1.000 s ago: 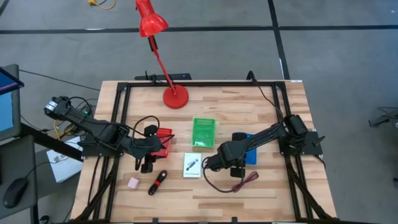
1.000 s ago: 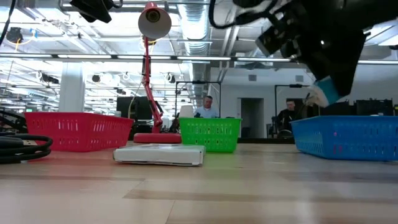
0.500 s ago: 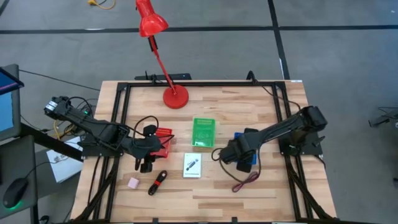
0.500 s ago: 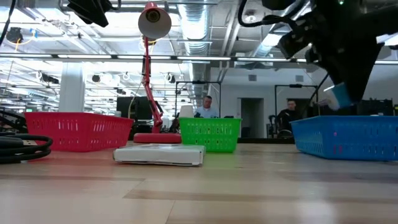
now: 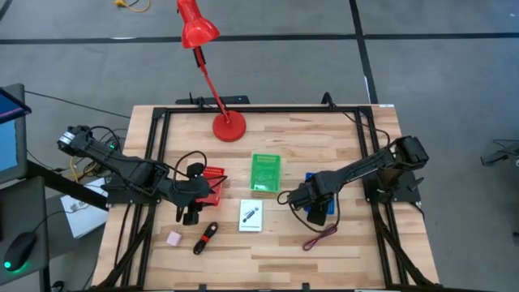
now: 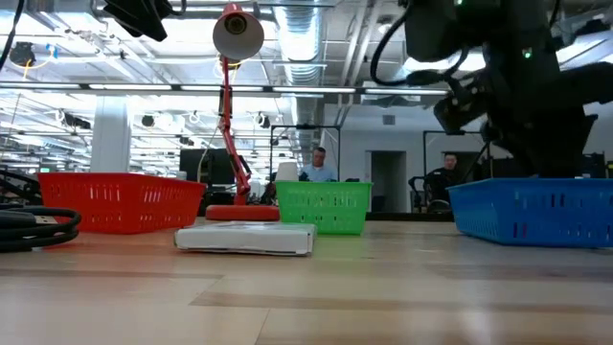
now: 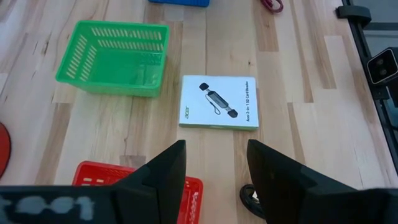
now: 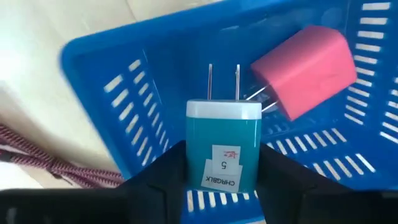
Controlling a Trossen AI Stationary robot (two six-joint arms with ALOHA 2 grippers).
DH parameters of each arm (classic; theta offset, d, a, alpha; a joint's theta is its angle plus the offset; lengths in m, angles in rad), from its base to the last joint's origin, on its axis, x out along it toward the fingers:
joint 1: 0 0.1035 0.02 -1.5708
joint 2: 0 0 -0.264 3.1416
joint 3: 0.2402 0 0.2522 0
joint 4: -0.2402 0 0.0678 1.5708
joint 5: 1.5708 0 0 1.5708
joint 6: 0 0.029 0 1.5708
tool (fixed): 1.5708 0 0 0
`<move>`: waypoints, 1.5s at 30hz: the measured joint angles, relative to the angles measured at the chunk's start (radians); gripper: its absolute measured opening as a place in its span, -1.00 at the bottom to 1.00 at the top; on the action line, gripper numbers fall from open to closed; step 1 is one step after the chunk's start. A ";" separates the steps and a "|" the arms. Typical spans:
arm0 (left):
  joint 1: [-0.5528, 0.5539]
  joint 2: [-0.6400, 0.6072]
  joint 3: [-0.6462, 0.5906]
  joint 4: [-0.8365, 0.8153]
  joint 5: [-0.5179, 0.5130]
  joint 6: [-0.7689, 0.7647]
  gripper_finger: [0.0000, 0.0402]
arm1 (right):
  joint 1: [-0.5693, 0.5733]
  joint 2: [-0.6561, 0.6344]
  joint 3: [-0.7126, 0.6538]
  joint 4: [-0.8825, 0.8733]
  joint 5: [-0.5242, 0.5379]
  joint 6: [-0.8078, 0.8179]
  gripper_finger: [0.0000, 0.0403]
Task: Pick and place items into bin
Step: Put the blue charger adapter into the blue bin, then put the white charger adapter into the blue bin
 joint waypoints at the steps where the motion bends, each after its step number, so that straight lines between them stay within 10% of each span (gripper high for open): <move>1: 0.000 0.000 0.000 0.000 0.000 0.000 -0.20 | -0.002 0.000 -0.005 0.004 0.002 0.000 -0.25; 26: 0.000 -0.003 0.092 -0.081 0.000 -0.018 -0.20 | -0.029 -0.009 0.122 -0.250 -0.027 0.085 -0.06; 37: -0.130 -0.002 0.240 -0.421 0.134 -0.254 -0.20 | 0.152 -0.187 0.281 0.116 0.553 -0.065 -0.13; 45: -0.389 0.043 0.057 -0.418 0.186 -1.000 -0.20 | 0.250 -0.206 0.241 0.541 0.749 -0.145 -0.12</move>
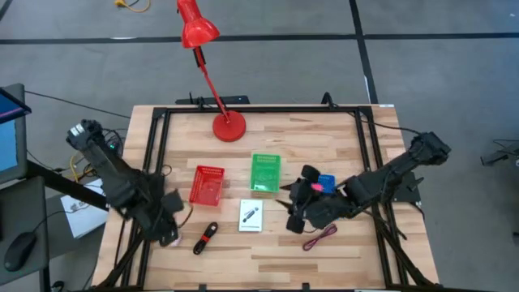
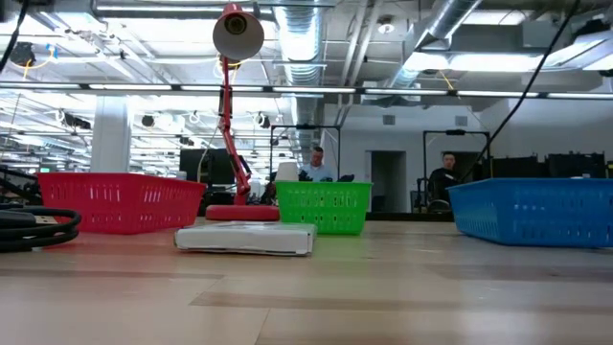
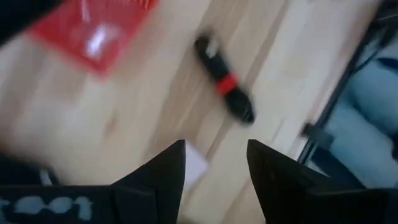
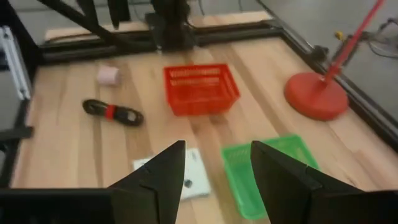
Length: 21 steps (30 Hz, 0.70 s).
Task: Pick and place items into bin
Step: Put the white charger adapter into the blue bin
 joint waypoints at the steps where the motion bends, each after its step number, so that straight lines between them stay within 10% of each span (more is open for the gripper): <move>1: -0.030 0.014 -0.023 0.003 0.055 -0.047 -0.20 | 0.003 0.013 -0.004 0.021 -0.001 -0.009 -0.13; 5: -0.107 0.090 -0.089 0.052 0.220 -0.144 -0.20 | 0.004 0.090 -0.010 0.035 -0.012 -0.068 -0.12; 21: -0.098 0.419 -0.116 0.038 0.217 -0.048 -0.20 | -0.050 0.205 -0.009 0.065 -0.040 -0.124 -0.12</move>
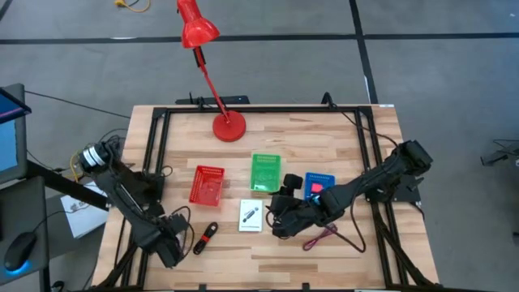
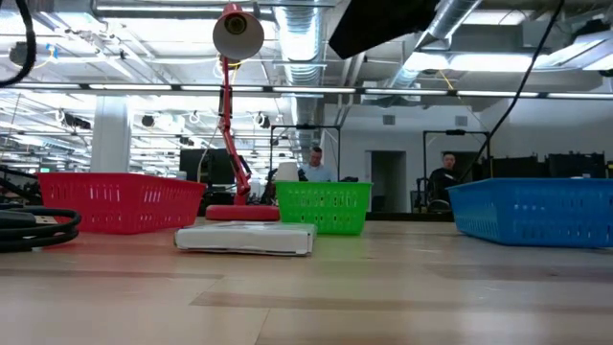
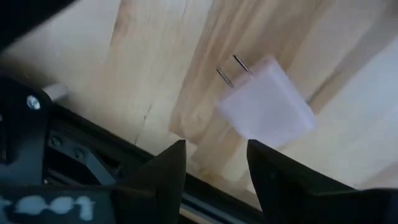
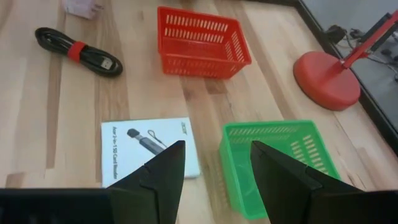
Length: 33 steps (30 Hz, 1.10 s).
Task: Pick and place items into bin
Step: Put the white charger adapter into the blue bin
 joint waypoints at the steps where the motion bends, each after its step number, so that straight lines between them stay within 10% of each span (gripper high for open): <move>1: 0.006 0.017 0.000 0.001 0.018 0.016 -0.20 | -0.003 0.000 0.000 0.008 -0.001 -0.007 -0.12; 16: 0.049 -0.016 0.142 -0.186 0.014 -0.190 -0.20 | -0.018 0.000 0.000 0.014 -0.001 -0.083 -0.13; 33: 0.047 -0.068 0.143 -0.044 -0.087 -0.565 -0.20 | -0.001 0.002 0.000 -0.083 0.009 0.109 -0.13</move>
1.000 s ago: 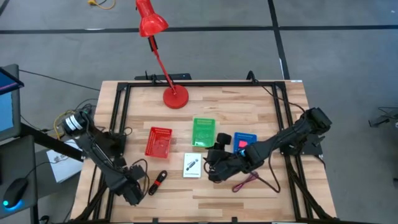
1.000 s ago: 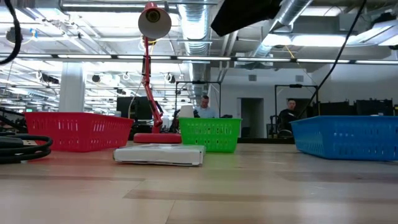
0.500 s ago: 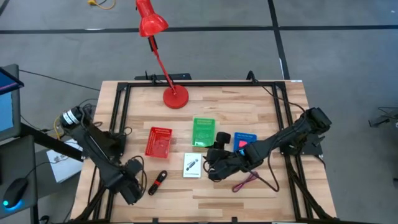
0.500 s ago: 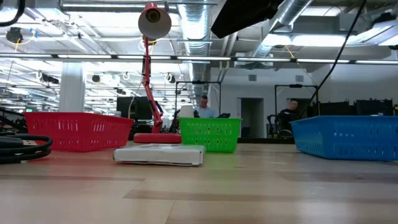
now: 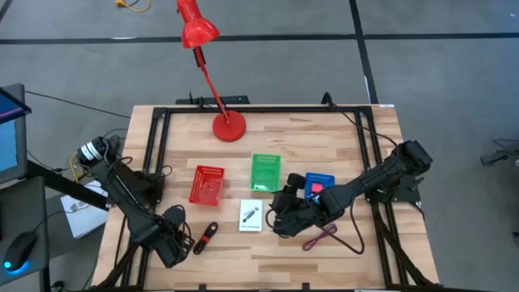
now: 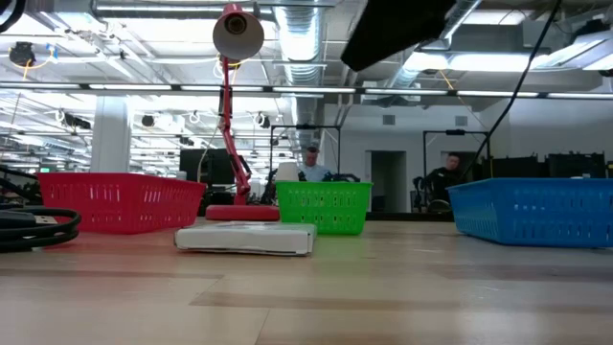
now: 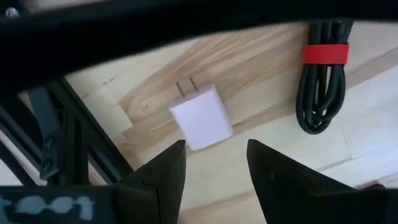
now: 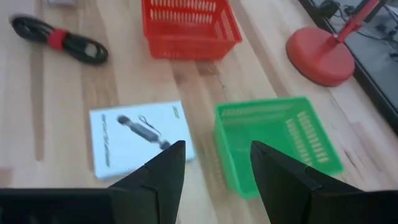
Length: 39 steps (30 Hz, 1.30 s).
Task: Pick and place items into bin
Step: Put the white charger adapter into the blue bin
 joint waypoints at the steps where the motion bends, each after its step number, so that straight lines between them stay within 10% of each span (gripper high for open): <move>1: 0.000 0.000 0.000 0.001 -0.002 -0.007 -0.20 | 0.000 0.001 0.000 -0.016 0.000 0.000 -0.13; 24: -0.006 0.000 -0.029 0.027 -0.002 0.163 -0.20 | -0.092 -0.002 0.014 -0.069 -0.007 -0.087 -0.13; 39: 0.003 0.001 -0.167 0.209 0.172 -0.224 0.19 | -0.146 -0.002 0.014 -0.073 -0.007 -0.134 -0.13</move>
